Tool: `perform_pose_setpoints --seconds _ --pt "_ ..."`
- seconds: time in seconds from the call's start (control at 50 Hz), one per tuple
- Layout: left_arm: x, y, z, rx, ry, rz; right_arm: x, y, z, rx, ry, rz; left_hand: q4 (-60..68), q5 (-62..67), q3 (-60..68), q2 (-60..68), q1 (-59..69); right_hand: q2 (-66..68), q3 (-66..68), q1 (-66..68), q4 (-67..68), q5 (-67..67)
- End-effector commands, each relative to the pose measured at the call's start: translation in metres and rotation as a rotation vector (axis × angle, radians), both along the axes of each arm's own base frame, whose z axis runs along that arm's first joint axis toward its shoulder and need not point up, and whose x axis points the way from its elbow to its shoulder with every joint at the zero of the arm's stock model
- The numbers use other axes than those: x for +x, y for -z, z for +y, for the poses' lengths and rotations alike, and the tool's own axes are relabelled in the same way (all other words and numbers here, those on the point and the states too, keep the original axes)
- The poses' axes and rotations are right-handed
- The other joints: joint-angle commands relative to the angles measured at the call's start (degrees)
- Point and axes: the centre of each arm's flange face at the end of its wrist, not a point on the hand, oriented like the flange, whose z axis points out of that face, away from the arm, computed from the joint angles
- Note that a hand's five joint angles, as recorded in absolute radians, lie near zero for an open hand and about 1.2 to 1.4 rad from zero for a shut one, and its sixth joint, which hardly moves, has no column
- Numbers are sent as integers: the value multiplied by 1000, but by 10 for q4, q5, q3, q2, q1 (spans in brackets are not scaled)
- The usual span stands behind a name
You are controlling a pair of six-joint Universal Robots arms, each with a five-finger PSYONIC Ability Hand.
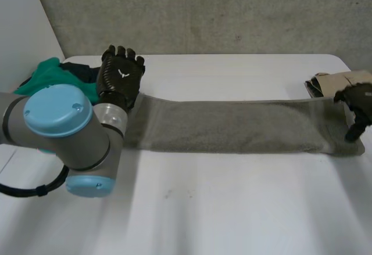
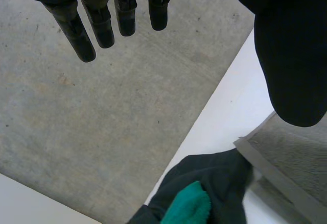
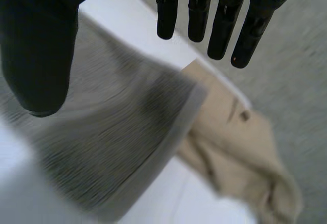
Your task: Fold the laundry.
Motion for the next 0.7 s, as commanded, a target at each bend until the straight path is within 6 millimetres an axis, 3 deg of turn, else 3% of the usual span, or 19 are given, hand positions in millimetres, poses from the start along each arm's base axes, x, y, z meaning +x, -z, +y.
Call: perform_pose_setpoints --seconds 0.02,0.16,0.2,0.22,0.44,0.56,0.62,0.66,0.68,0.7 --pt "4 8 6 39 5 13 -16 41 -5 57 8 5 -15 -26 -20 -16 -8 90 85 115 87 89" --pt "5 14 6 52 3 5 -20 70 -21 35 -10 83 -14 -25 -18 -14 -7 142 137 167 139 141" --pt "4 15 6 55 4 4 -21 77 -24 47 -13 106 -14 -25 -18 -14 -7 312 308 338 310 312" --pt "5 14 6 53 3 5 -24 81 -28 46 -5 130 -14 -25 -18 -14 -7 611 607 637 608 610" --pt "7 6 8 42 -3 12 -61 67 -44 -4 165 300 -14 -25 -18 -14 -7 614 610 640 611 613" --pt "17 -2 13 36 -15 15 -75 40 -47 -86 178 458 -15 -26 -20 -16 -8 614 610 640 611 613" --pt "22 -3 16 39 -21 15 -60 29 -47 -145 141 476 -15 -26 -20 -16 -8 614 610 640 611 613" --pt "24 -4 17 39 -24 15 -37 22 -46 -194 94 469 -15 -26 -20 -16 -8 614 610 640 611 613" --pt "26 -5 19 39 -26 15 -4 11 -41 -260 26 452 -15 -26 -20 -16 -8 614 610 640 611 613" --pt "27 -6 19 39 -27 15 11 6 -38 -294 -6 442 -15 -26 -20 -16 -8 614 610 640 611 613"
